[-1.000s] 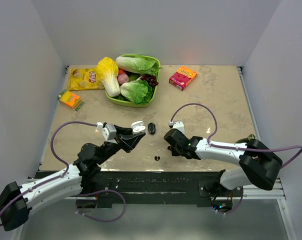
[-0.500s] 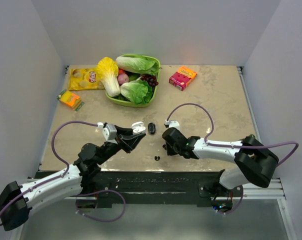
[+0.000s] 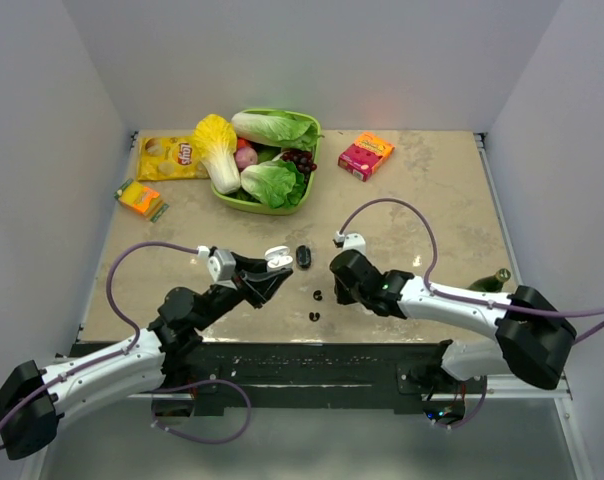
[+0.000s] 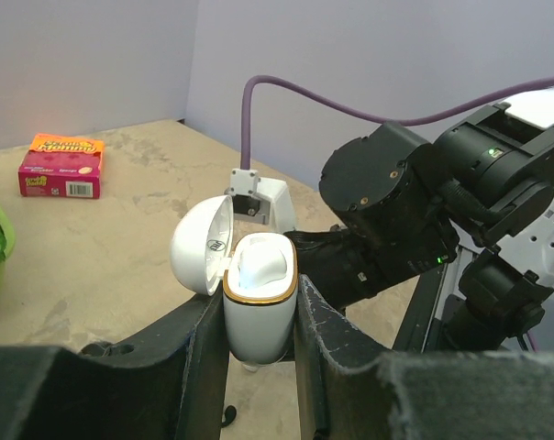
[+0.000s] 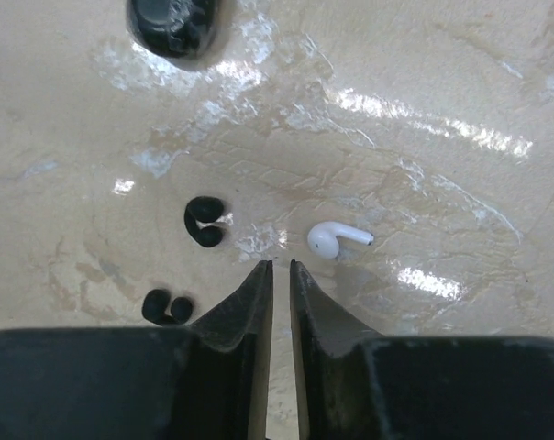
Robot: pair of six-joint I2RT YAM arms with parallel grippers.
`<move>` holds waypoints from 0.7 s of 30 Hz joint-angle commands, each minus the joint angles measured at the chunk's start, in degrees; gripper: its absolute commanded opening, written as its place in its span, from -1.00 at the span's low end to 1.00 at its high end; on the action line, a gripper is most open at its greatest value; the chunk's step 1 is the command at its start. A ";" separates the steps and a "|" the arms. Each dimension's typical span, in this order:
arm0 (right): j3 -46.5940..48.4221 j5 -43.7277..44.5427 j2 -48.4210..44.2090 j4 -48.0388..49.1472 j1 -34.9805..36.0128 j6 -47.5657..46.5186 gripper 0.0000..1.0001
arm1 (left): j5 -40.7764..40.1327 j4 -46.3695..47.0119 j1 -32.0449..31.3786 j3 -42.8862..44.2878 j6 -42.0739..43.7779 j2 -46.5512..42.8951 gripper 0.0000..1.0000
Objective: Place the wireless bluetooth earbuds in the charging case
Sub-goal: Pick up the earbud from the center of the board.
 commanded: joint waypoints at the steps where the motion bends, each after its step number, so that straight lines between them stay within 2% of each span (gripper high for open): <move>1: -1.85 0.97 1.94 -0.83 -0.01 1.87 -0.73 | -0.08 4.20 -0.48 -0.52 -0.92 0.09 -1.00; 13: -1.15 5.62 8.36 2.07 -0.19 2.66 -0.80 | -0.61 2.62 -0.74 -0.70 -0.66 -1.14 -1.00; 21: 0.61 6.15 11.87 4.35 -3.87 2.05 -0.83 | -1.05 2.00 -0.74 -0.35 0.22 -1.06 -1.00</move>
